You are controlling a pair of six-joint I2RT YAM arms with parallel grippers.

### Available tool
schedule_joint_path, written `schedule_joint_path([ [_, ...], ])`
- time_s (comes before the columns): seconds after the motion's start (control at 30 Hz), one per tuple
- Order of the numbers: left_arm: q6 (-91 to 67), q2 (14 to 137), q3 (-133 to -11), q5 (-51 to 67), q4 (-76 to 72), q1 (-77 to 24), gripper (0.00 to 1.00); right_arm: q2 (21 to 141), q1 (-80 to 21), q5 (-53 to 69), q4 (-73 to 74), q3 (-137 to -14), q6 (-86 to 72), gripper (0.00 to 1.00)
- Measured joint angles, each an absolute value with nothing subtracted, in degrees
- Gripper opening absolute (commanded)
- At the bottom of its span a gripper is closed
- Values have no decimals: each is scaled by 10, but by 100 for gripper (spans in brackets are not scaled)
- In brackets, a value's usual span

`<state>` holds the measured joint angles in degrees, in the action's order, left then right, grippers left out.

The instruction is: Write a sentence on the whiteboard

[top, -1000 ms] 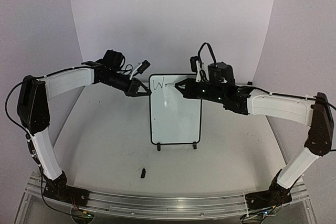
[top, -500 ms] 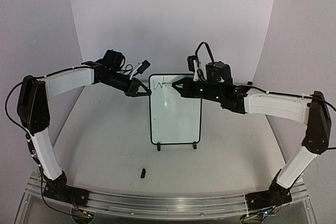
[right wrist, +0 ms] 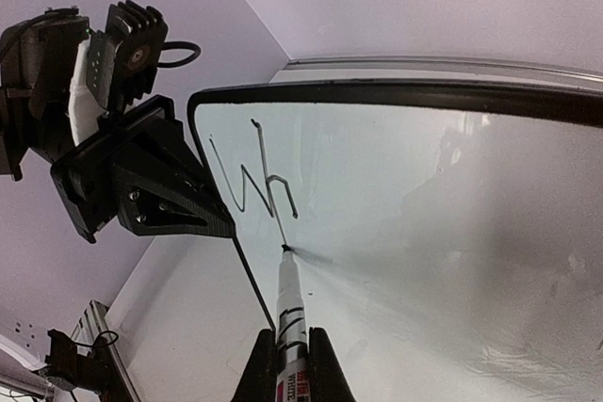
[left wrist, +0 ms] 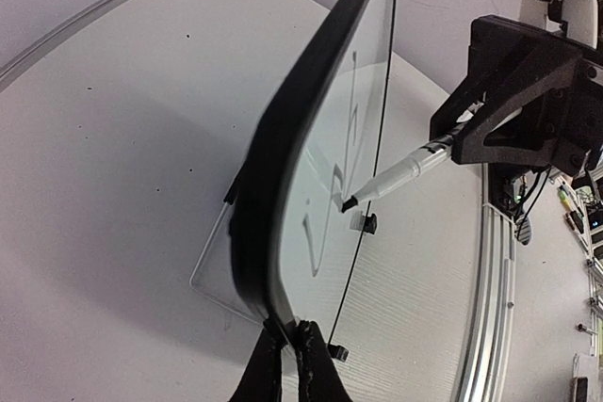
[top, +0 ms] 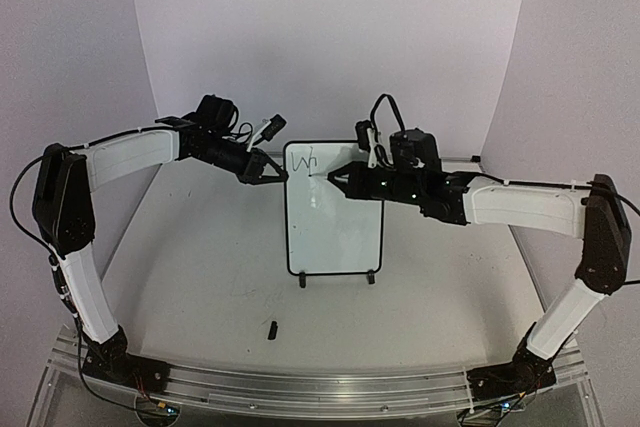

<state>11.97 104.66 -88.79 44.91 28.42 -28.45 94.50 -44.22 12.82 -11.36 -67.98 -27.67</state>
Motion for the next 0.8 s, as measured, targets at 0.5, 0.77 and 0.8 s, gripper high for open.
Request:
schedule_joint_path([
  [0.5,120,1047,-888,453,284,-285,0,919,-442,86,-120,-679,-277,0],
  [0.77,120,1047,-888,453,284,-285,0,919,-441,85,-123,-679,-277,0],
  [0.8,120,1047,-888,453,284,-285,0,919,-441,86,-123,-679,-277,0],
])
